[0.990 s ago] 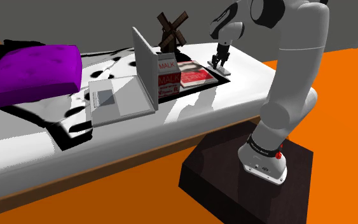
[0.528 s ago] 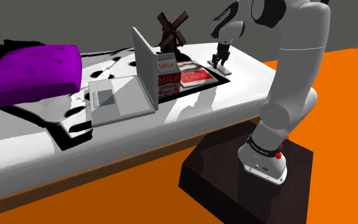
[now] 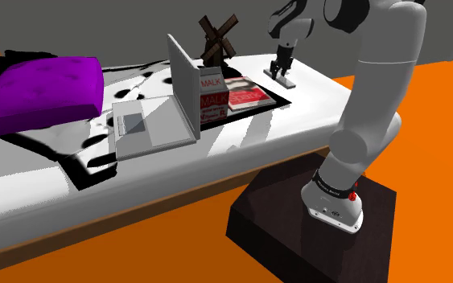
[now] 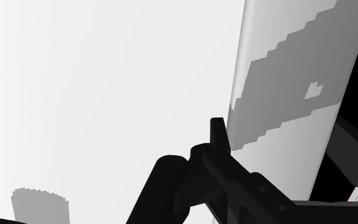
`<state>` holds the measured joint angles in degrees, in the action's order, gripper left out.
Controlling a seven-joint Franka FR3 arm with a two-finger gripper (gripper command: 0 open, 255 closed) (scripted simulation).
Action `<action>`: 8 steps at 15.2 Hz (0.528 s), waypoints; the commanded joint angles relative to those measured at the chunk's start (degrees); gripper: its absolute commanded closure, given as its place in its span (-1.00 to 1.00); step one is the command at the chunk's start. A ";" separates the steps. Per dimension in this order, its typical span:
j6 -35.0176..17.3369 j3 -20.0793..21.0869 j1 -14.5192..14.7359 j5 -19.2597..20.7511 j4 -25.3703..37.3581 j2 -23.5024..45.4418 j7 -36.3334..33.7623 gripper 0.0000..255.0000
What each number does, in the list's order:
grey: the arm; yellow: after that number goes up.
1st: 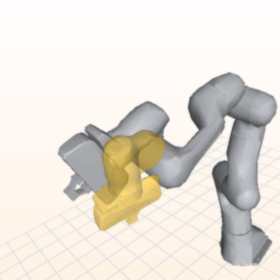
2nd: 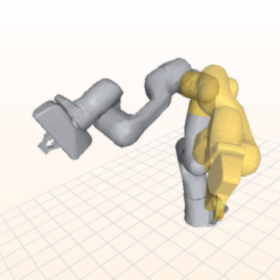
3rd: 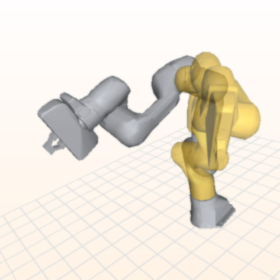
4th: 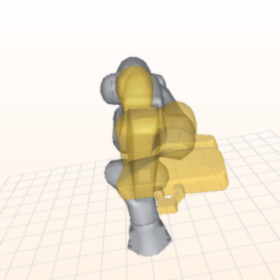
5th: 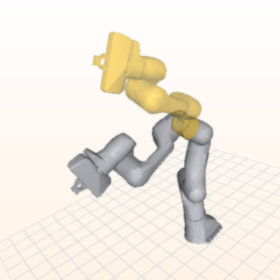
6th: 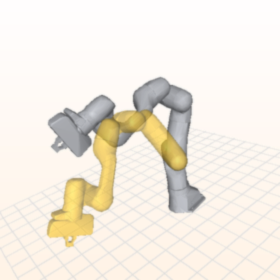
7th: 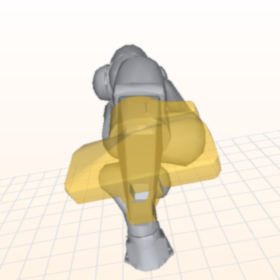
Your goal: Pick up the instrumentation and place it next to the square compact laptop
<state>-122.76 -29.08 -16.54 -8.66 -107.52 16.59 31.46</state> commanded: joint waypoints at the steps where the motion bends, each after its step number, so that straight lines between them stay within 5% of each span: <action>1: 1.46 -0.18 0.21 0.56 0.72 -0.85 -0.41 1.00; 8: 6.22 -0.62 0.53 1.91 3.71 -2.90 -1.26 1.00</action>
<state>-117.34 -29.64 -16.01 -6.93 -104.39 13.93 30.28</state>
